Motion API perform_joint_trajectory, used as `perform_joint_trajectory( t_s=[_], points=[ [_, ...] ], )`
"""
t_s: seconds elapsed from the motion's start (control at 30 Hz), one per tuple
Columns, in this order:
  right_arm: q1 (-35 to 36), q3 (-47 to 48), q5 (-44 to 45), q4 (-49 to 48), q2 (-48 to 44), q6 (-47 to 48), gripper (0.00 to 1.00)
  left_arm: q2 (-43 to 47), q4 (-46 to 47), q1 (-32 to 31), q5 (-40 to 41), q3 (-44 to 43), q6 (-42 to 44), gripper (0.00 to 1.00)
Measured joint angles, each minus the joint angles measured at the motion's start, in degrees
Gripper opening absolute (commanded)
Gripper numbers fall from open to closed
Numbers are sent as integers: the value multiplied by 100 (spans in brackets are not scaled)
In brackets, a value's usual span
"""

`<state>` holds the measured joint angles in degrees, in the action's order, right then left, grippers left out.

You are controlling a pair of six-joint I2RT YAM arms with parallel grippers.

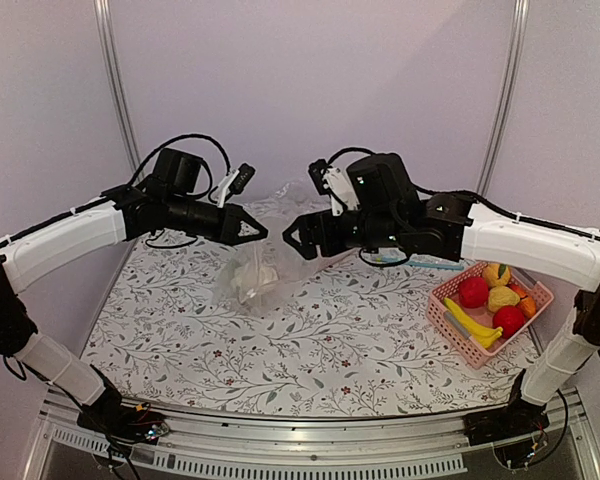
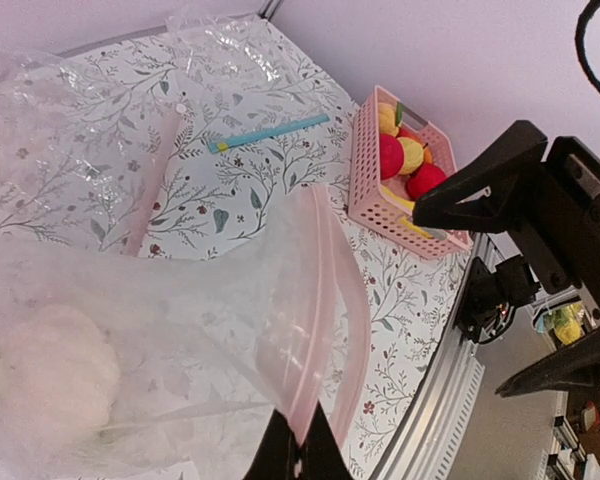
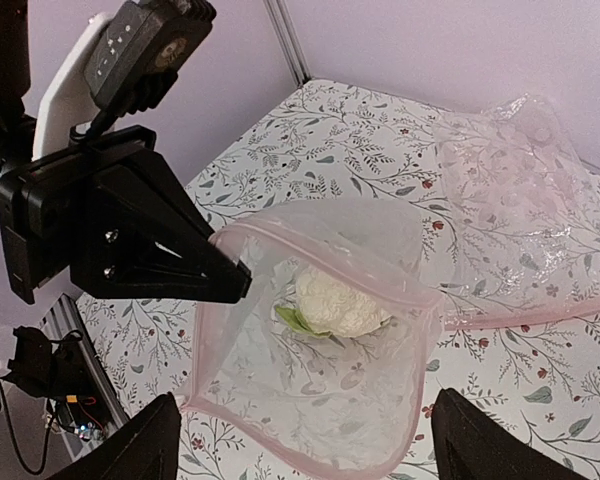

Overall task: Place the food in the zip-top bag and seal the zipper
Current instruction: Place the fake vegetable in the zipper food storage bag, then pick up the fake fruit from the bin.

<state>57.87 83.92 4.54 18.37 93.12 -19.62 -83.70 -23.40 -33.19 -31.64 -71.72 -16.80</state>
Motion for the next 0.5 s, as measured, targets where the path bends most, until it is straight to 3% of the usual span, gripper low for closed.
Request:
perform_joint_trajectory(
  t_s=[0.27, 0.5],
  points=[
    [2, -260, 457, 118, -256, -31, 88, 0, -4, 11, 74, 2, 2, 0],
    [-24, -363, 1598, 1078, -1064, -57, 88, 0, -129, 15, 280, -2, 68, 0]
  ],
)
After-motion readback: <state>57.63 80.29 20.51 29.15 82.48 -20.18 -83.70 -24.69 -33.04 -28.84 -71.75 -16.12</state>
